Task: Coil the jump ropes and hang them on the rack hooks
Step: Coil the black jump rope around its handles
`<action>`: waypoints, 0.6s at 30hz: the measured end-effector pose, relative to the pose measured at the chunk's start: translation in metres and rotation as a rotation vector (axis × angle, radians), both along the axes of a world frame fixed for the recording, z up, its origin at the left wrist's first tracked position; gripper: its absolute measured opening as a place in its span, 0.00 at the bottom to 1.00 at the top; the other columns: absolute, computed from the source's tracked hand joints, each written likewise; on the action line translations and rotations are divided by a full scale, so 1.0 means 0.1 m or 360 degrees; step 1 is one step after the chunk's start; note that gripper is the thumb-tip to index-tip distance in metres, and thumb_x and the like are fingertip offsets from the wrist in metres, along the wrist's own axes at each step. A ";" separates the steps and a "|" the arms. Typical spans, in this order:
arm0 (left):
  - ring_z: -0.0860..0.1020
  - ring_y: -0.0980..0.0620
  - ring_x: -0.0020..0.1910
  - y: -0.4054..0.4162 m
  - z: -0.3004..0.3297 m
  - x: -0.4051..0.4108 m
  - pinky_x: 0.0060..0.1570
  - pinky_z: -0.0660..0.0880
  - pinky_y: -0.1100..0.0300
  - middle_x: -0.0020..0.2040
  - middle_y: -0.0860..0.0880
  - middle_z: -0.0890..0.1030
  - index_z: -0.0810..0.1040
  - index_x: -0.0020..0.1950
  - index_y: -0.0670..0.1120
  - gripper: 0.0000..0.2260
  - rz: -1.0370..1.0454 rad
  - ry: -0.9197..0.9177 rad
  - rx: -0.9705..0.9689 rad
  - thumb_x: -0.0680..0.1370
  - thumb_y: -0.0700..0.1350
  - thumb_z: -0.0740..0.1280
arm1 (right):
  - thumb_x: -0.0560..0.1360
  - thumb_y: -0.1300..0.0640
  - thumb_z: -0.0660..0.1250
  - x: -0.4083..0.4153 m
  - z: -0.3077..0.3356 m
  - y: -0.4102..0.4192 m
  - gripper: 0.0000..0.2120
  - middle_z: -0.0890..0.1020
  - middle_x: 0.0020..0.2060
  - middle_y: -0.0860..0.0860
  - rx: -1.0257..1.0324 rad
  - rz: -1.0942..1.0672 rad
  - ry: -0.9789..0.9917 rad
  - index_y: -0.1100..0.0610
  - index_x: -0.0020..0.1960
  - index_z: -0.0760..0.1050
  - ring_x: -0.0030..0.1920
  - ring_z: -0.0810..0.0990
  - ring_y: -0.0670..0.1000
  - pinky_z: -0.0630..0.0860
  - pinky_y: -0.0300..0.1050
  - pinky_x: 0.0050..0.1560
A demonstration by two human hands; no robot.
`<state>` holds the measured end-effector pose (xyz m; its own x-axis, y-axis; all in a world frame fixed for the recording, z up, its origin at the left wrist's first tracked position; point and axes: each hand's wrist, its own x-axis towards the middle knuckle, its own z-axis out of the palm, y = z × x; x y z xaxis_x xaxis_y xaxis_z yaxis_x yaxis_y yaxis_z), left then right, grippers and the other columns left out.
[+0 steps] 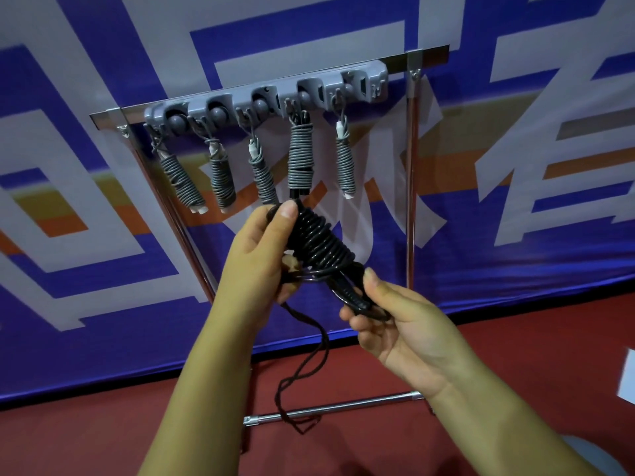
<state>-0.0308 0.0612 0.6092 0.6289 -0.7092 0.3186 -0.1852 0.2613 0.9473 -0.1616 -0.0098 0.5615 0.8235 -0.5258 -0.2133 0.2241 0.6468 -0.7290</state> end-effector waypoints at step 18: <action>0.71 0.63 0.32 -0.03 -0.15 0.00 0.33 0.70 0.67 0.32 0.61 0.75 0.72 0.39 0.53 0.06 0.0556 -0.0570 -0.0105 0.76 0.51 0.61 | 0.77 0.60 0.64 -0.03 0.01 0.11 0.09 0.83 0.30 0.53 -0.0717 -0.0422 0.0129 0.59 0.39 0.77 0.34 0.85 0.52 0.81 0.42 0.36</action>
